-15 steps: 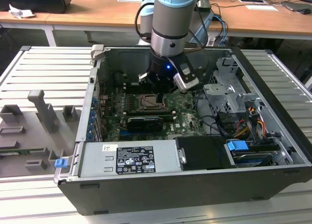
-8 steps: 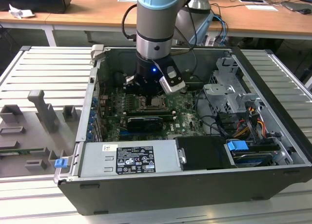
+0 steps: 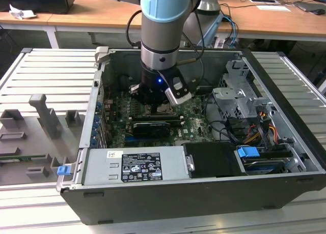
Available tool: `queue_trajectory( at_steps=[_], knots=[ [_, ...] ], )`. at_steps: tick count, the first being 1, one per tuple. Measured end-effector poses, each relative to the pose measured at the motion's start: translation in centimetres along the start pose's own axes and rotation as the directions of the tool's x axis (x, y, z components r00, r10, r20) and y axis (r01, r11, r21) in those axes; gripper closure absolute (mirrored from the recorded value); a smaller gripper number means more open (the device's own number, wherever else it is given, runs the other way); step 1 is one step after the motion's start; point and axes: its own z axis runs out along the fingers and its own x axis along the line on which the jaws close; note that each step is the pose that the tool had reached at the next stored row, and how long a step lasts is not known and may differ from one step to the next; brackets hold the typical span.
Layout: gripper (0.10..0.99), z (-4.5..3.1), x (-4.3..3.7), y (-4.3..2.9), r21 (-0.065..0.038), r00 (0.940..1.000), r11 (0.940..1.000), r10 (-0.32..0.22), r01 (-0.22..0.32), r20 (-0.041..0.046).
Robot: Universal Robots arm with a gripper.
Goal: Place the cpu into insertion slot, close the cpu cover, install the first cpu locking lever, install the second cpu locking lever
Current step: 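Install the second cpu locking lever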
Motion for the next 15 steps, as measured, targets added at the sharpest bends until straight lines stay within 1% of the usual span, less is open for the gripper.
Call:
queue_trajectory(
  at_steps=[3,4,5,7,9,11,12,14,15],
  knots=[
    [0.980,-0.04,0.26,-0.38,-0.033,1.0000,0.9995,0.000,0.000,0.0012],
    [0.980,-0.02,0.47,-0.51,-0.038,1.0000,0.9993,0.000,0.000,0.0013],
    [0.980,0.17,0.78,-0.71,-0.042,1.0000,0.9991,0.000,0.000,0.0016],
    [0.980,0.73,0.86,-0.83,-0.044,1.0000,0.9990,-0.001,0.001,0.0015],
    [0.980,1.06,0.90,-0.87,-0.046,1.0000,0.9989,0.000,0.001,0.0017],
    [0.980,1.48,0.98,-0.93,-0.052,1.0000,0.9987,-0.001,0.001,0.0018],
    [0.980,1.66,1.13,-1.04,-0.055,1.0000,0.9985,0.000,0.001,0.0019],
    [0.980,1.77,1.33,-1.18,-0.063,1.0000,0.9980,-0.001,0.001,0.0026],
    [0.980,1.81,1.49,-1.24,-0.070,1.0000,0.9976,-0.001,0.001,0.0029]
  ],
)
